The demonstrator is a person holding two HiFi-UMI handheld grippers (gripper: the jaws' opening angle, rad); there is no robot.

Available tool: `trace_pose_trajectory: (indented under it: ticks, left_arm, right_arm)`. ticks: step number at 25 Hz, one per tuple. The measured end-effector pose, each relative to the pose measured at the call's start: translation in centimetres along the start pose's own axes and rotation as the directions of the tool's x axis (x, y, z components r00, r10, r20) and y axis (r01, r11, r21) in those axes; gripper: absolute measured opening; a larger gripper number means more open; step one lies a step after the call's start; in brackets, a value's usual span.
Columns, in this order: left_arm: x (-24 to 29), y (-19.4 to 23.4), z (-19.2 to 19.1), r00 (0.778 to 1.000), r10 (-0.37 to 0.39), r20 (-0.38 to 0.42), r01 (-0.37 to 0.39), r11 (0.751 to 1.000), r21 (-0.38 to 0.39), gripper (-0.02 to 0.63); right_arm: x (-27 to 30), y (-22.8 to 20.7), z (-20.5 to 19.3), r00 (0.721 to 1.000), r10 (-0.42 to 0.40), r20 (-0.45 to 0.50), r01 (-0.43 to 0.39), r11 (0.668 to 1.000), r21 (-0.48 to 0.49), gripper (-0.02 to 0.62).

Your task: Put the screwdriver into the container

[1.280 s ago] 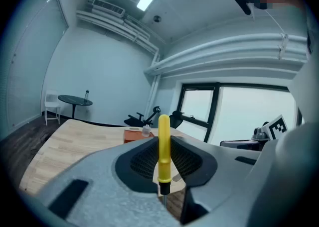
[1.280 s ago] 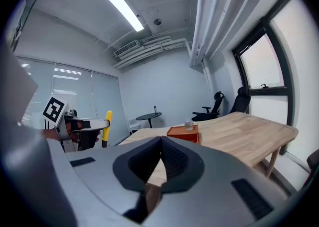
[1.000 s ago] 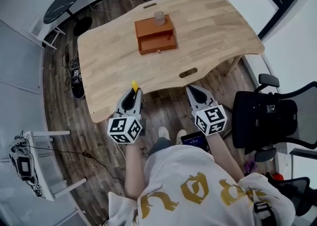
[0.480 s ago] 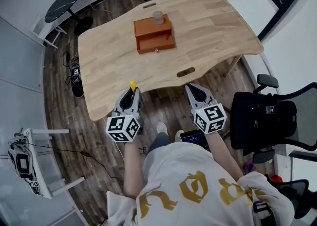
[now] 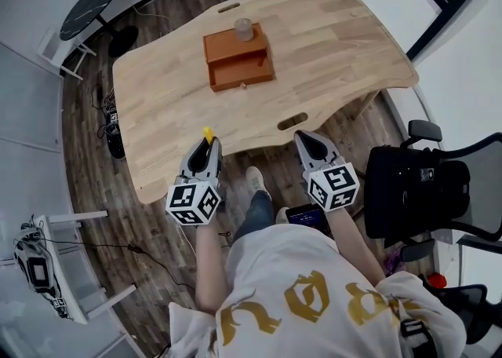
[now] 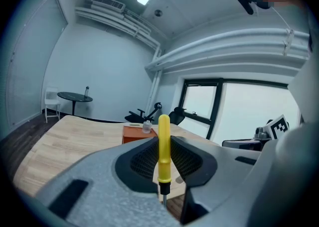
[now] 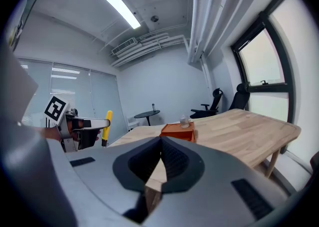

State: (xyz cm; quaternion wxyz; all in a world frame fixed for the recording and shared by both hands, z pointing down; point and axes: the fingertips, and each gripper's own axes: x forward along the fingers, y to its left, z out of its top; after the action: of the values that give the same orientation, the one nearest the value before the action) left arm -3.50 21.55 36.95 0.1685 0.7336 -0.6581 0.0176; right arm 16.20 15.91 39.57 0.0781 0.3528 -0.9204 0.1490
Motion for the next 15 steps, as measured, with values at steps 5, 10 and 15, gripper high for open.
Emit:
trace_pose_trajectory:
  ticks: [5, 10, 15]
  left_arm:
    - [5.3, 3.3, 0.3, 0.999, -0.023, -0.026, 0.023, 1.000, -0.014, 0.075]
    - [11.6, 6.8, 2.0, 0.997, -0.057, -0.043, 0.057, 0.998, -0.015, 0.075]
    - [17.2, 10.6, 3.2, 0.993, -0.094, -0.075, 0.092, 0.995, -0.030, 0.075]
  right_arm:
    - [5.2, -1.9, 1.0, 1.000, -0.022, -0.004, 0.022, 1.000, -0.012, 0.011]
    - [11.1, -4.7, 2.9, 0.998, -0.055, -0.010, 0.055, 0.998, -0.029, 0.011]
    - [16.1, -7.7, 3.6, 0.992, -0.114, -0.050, 0.113, 0.993, -0.018, 0.011]
